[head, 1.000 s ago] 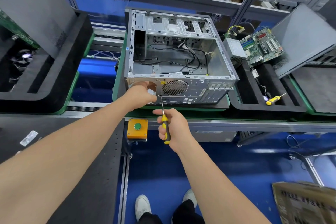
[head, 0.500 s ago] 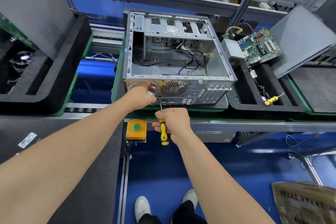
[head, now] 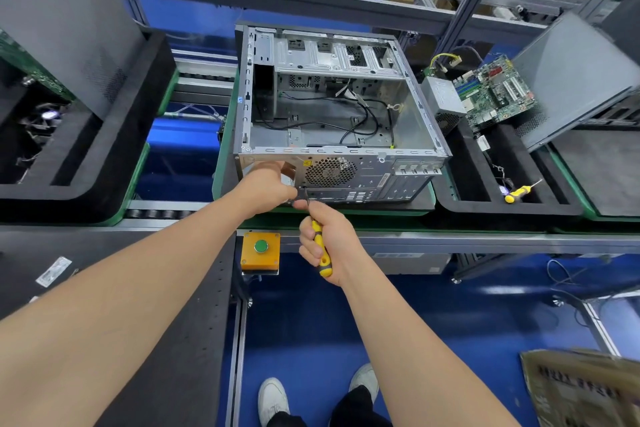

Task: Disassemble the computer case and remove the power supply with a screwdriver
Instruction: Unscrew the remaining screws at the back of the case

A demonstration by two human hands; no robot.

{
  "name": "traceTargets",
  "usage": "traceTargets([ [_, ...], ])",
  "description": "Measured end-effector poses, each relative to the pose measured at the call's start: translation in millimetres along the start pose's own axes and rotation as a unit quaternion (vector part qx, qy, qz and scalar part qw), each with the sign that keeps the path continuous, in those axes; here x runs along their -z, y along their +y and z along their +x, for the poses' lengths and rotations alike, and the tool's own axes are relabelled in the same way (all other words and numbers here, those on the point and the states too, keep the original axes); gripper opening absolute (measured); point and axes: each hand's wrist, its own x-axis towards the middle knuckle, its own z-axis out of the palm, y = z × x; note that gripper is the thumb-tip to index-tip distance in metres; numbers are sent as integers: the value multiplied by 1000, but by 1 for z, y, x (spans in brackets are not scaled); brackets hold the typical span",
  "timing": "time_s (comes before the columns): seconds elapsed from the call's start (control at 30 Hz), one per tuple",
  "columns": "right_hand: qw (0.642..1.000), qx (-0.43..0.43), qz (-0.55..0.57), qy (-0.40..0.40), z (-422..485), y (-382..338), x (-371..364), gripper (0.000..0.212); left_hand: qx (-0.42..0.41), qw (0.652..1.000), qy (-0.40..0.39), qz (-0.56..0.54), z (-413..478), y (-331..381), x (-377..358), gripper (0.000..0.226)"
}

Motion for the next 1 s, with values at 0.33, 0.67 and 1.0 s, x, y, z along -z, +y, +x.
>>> traceTargets([
  [0.33,705,209,-629,249,1,11,-22,8,-7,1000,13,-4,5,-6,-6,47],
  [0.67,997,-37,-69,-3,-1,-22,5,27,-119,992,46,10,1,-7,-6,13],
  [1.0,958,-79,250,-116,1,-8,14,19,-222,969,34,99,6,-12,-7,13],
])
